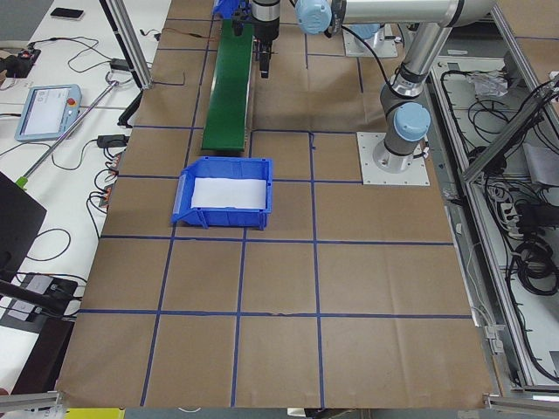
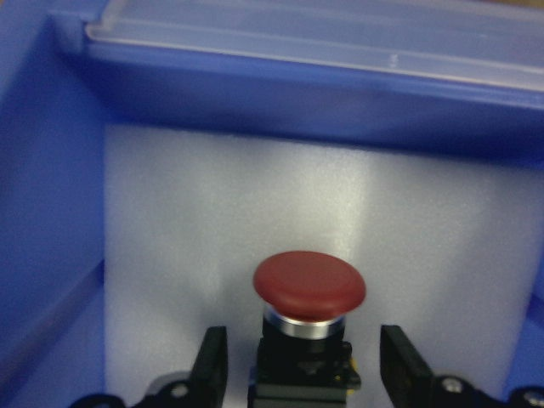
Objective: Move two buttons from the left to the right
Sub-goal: 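Open the right gripper to release the red button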
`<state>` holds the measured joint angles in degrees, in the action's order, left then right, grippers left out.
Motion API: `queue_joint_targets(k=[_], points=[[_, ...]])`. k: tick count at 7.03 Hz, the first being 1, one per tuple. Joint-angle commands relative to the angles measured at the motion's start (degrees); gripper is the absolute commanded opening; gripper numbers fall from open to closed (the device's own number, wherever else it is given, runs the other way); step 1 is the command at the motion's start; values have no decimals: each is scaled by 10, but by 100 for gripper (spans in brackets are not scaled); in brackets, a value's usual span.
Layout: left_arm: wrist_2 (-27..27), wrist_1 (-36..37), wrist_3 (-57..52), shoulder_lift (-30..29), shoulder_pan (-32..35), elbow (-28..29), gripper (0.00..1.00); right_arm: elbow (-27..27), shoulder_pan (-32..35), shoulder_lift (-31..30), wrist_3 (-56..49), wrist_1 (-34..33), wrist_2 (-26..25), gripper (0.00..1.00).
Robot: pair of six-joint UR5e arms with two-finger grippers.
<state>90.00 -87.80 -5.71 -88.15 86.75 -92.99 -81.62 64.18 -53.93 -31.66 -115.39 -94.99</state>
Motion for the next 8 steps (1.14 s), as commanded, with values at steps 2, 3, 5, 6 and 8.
queue_joint_targets(k=[2, 3, 5, 6, 8], points=[[0, 0, 0, 0, 0, 0, 100, 2, 1, -14, 3, 5, -1, 99], [0, 0, 0, 0, 0, 0, 100, 5, 0, -38, 3, 11, -5, 99], [0, 0, 0, 0, 0, 0, 100, 21, 1, -106, 14, 76, -4, 99], [0, 0, 0, 0, 0, 0, 100, 27, 13, -145, 111, 90, -2, 99], [0, 0, 0, 0, 0, 1, 100, -5, 117, -216, 246, 95, 27, 99]])
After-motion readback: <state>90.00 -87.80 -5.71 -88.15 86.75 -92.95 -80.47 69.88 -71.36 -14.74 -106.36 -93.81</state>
